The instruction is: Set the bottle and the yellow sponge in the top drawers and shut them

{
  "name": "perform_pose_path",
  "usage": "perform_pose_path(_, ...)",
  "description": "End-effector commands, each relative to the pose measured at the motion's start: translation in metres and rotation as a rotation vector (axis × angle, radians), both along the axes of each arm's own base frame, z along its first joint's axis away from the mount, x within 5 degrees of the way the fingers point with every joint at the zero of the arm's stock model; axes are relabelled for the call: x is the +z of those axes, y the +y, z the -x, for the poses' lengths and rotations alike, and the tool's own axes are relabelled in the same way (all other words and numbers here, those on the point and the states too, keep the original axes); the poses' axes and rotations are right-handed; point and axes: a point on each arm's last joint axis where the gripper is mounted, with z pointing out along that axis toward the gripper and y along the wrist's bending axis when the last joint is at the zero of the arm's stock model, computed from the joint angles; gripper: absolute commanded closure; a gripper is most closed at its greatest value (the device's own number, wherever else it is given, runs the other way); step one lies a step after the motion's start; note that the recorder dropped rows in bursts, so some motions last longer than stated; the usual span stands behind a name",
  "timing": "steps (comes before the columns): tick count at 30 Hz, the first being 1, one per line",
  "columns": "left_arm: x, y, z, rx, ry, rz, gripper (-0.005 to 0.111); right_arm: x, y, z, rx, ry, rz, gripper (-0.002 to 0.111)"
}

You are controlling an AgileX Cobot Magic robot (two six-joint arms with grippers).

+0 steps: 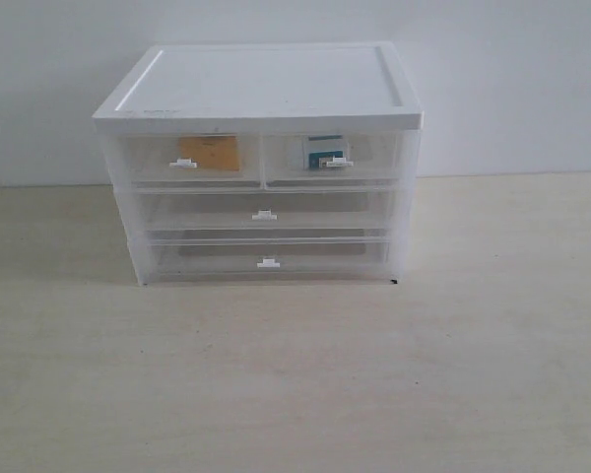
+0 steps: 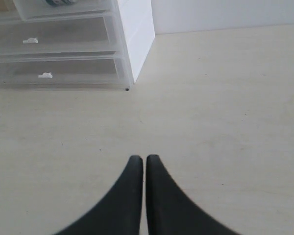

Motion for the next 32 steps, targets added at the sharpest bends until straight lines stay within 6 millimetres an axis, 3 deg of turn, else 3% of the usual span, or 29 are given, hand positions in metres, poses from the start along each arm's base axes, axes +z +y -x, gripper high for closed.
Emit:
perform_pose_path(1,-0.0007,0.0002,0.0001,0.003,0.000,0.003,0.103,0.0008,-0.0006,0.0002,-0.002,-0.013,0.011,0.108)
perform_pose_path(32,-0.0007,0.0002,0.0001,0.003,0.000,0.003,0.103,0.0008,-0.0006,0.0002,-0.002,-0.013,0.011,0.108)
